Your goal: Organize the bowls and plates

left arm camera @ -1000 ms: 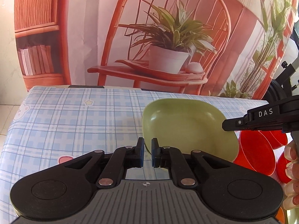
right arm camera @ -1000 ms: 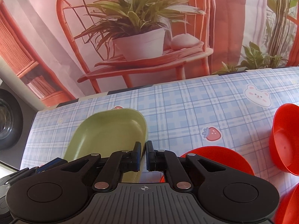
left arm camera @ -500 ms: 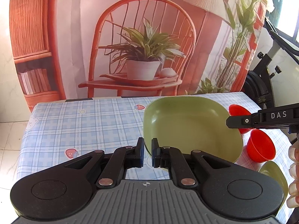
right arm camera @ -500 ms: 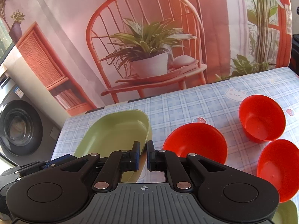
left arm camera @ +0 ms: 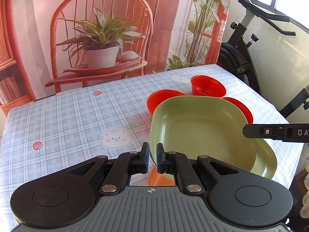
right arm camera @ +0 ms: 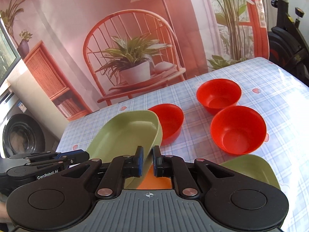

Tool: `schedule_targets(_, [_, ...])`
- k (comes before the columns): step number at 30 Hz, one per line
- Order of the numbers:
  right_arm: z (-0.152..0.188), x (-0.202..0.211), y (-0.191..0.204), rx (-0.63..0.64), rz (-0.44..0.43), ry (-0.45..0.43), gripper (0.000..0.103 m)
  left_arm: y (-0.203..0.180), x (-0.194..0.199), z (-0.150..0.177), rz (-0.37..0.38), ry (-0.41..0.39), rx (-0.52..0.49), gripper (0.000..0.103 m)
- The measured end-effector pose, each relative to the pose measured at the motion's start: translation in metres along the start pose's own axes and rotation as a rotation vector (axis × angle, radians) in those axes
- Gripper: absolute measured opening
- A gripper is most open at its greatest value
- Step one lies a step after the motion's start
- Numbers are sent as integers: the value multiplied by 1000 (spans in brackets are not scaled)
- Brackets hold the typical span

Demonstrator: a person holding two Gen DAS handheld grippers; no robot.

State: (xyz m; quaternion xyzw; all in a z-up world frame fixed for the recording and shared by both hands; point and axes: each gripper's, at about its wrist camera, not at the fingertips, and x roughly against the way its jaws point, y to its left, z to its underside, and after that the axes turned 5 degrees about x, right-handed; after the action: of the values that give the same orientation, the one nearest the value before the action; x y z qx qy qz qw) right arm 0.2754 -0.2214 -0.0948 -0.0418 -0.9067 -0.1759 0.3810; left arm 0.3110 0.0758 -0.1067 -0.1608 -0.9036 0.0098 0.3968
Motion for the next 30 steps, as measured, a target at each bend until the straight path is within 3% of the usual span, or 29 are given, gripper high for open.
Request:
schedule_targets(13, [58,-14,-23,-136,-26,159,11,-5,-32,18,-16,82,-26,9])
schedule_targets(30, [67,-31,-22,-146,-35,238,12,-2,-35,27,-30,92,-12,9])
